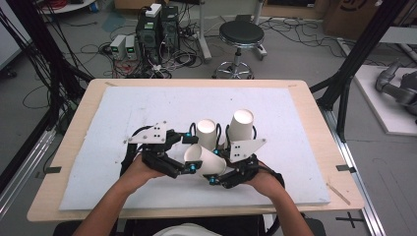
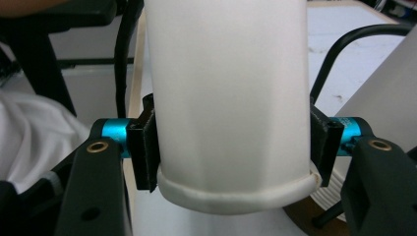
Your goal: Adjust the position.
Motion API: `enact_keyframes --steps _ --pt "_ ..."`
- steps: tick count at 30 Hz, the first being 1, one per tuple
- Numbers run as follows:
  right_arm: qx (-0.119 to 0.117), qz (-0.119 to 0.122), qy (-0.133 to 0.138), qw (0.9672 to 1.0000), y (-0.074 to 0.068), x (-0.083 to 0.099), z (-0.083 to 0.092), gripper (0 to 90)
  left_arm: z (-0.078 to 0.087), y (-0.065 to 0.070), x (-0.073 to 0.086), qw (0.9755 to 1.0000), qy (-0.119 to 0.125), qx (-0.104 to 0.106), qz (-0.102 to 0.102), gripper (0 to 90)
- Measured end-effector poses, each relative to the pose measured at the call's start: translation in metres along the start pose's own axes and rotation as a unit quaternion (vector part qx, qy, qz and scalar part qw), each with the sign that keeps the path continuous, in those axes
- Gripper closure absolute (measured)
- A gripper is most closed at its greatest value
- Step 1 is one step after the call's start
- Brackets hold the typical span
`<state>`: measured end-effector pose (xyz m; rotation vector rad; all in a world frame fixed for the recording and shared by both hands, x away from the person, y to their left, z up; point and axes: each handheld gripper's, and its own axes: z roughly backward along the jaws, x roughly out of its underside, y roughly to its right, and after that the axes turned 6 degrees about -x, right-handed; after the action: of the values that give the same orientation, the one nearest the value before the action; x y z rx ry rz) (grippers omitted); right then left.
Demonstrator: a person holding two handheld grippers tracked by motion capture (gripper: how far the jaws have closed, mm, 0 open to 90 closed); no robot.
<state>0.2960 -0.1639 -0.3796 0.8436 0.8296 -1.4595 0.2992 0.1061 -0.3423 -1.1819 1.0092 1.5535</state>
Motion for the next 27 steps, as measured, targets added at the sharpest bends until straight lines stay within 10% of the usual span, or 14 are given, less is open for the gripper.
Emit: enact_keyframes --steps 2,10,27 --pt "0.002 -0.001 -0.007 1.0000 0.0002 -0.0007 0.0006 38.4 -0.0002 -0.0001 0.0010 0.9999 0.003 0.014 -0.006 36.4" --pt "0.003 -0.029 0.041 0.9988 0.0016 0.0028 0.0035 19.5 0.0047 -0.0026 -0.0004 0.9996 0.025 0.015 0.002 36.2" --pt "-0.011 -0.013 0.030 0.9994 0.0059 0.0048 0.0092 37.3 0.0035 -0.0003 -0.0022 0.9999 0.012 0.000 -0.003 26.8"
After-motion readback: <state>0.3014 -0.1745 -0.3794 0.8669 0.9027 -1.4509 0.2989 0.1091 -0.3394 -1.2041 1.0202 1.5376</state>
